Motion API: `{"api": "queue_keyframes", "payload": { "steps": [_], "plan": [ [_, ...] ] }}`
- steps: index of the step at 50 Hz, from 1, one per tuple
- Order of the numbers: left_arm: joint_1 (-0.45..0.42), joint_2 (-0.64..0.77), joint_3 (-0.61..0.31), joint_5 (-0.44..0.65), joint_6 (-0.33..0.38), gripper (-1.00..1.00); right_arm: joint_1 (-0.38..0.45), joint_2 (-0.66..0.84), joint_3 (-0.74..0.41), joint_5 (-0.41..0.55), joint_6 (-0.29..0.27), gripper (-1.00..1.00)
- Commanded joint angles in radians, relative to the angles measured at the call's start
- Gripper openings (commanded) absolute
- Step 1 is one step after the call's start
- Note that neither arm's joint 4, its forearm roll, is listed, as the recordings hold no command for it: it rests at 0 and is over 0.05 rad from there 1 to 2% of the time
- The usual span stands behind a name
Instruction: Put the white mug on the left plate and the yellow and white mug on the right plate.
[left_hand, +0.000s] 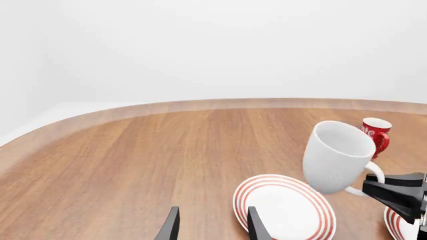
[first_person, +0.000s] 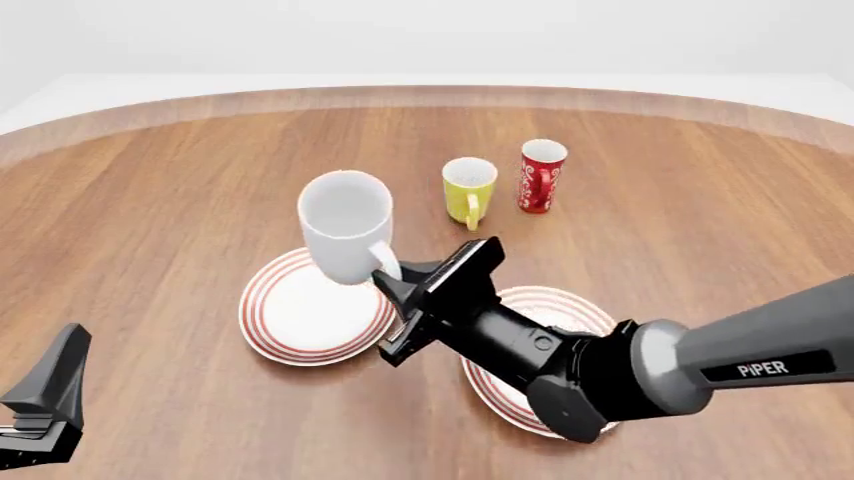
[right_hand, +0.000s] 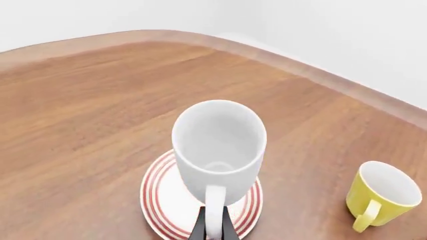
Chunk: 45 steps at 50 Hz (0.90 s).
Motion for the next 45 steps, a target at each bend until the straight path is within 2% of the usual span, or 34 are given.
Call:
{"api": "queue_keyframes", "payload": {
  "steps": [1,19,45],
  "plan": [
    [0.000,0.000,0.000,0.000,0.000,1.00,0.040,0.039,-0.041,0.013,0.010,-1.00],
    [0.000,0.000,0.000,0.000,0.000,1.00,0.061,0.103,-0.110,0.040,0.021,-1.00],
    [0.000,0.000,0.000,0.000,0.000,1.00,0.042,0.211,-0.182,0.058,0.035,-1.00]
  ]
}}
